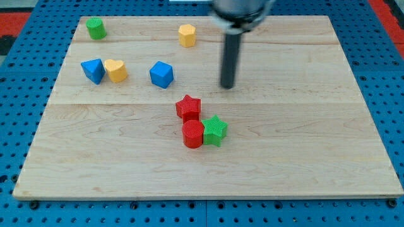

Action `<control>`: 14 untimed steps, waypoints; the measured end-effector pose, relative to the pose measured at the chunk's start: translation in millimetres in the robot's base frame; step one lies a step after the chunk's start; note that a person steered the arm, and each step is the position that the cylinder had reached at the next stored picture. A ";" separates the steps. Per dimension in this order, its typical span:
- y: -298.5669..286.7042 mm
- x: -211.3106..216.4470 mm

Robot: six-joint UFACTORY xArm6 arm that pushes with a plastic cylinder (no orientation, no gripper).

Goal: Push the blue triangle towards the top right

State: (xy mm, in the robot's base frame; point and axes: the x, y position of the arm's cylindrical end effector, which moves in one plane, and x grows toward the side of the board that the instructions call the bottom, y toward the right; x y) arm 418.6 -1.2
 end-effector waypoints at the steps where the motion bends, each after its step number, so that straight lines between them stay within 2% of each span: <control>1: -112.7 35.6; 2: -242.5 18.3; 4: -217.1 -72.0; 5: -242.2 -77.2; 7: -109.9 -118.9; 9: 7.5 -111.8; 11: -11.1 -61.8; 12: 12.5 -52.8; 14: 113.7 -103.6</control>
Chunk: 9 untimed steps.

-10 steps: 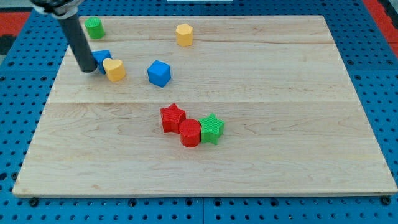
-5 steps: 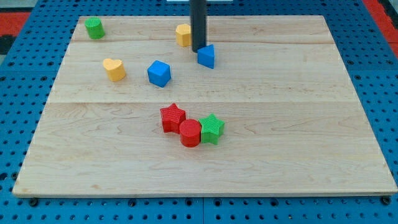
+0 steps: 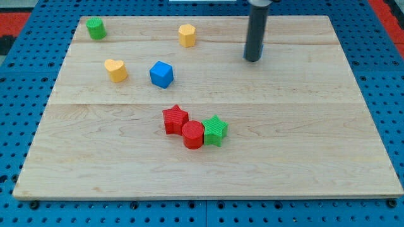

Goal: Push the blue triangle towards the top right

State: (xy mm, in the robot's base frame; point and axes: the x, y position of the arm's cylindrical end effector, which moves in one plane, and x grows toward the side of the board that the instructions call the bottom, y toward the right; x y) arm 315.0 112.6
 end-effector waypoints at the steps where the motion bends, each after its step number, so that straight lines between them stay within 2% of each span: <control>1: -19.0 -6.9; 2: -56.2 -16.9; 3: -46.8 -33.5; 4: 14.9 -34.8; 5: 17.6 -11.5; 6: 55.5 -3.5; 7: 69.1 -44.1; 8: 72.9 -51.5; 9: 73.1 5.8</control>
